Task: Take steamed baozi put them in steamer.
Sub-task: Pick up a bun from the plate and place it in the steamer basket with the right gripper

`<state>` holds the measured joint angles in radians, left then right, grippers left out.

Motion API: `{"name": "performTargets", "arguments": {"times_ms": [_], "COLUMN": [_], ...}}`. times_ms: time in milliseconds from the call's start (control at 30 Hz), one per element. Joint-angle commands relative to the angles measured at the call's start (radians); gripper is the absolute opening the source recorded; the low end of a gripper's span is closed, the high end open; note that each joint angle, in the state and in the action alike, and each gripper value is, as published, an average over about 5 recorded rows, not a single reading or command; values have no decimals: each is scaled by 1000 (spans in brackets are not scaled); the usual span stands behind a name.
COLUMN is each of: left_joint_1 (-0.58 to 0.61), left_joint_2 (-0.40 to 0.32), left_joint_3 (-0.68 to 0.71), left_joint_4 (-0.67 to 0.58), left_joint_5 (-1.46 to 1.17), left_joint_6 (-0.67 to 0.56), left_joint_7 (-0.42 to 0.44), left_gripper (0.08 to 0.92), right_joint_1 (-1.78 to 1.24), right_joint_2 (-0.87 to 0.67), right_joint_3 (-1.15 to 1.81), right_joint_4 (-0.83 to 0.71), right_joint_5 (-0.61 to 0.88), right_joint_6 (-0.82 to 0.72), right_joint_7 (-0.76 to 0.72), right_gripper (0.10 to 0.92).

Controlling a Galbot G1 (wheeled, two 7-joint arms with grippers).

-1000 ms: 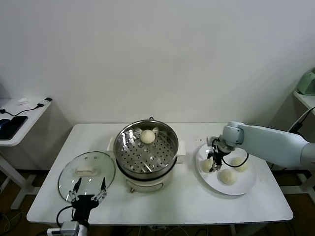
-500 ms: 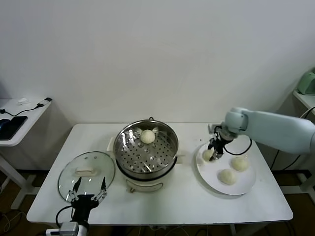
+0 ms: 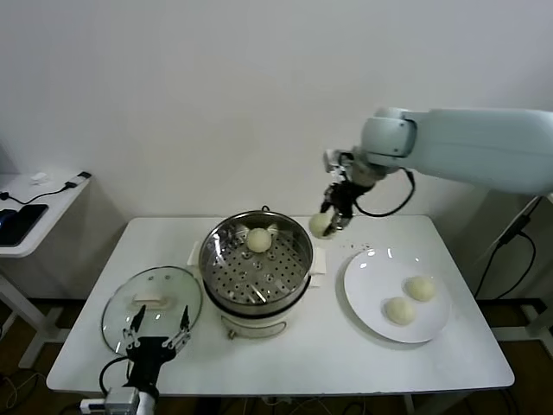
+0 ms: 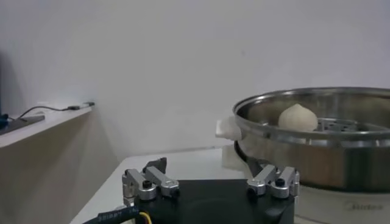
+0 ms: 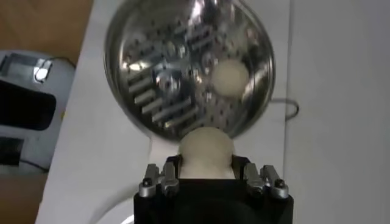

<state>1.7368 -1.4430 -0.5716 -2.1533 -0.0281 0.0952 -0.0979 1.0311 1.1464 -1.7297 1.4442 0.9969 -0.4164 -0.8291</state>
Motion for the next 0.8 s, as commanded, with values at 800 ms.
{"name": "performTargets", "arguments": {"times_ms": [800], "left_joint_1": [-10], "left_joint_2": [-5], "left_joint_3": [4], "left_joint_4": [-1], "left_joint_5": [5], "left_joint_6": [5], "left_joint_7": [7], "left_gripper": [823], "right_joint_1": [-363], "right_joint_2": [473], "right_joint_3": [66], "right_joint_4": [-328], "right_joint_5": [83], "right_joint_6": [-167], "right_joint_7": [276], "right_gripper": [572]}}
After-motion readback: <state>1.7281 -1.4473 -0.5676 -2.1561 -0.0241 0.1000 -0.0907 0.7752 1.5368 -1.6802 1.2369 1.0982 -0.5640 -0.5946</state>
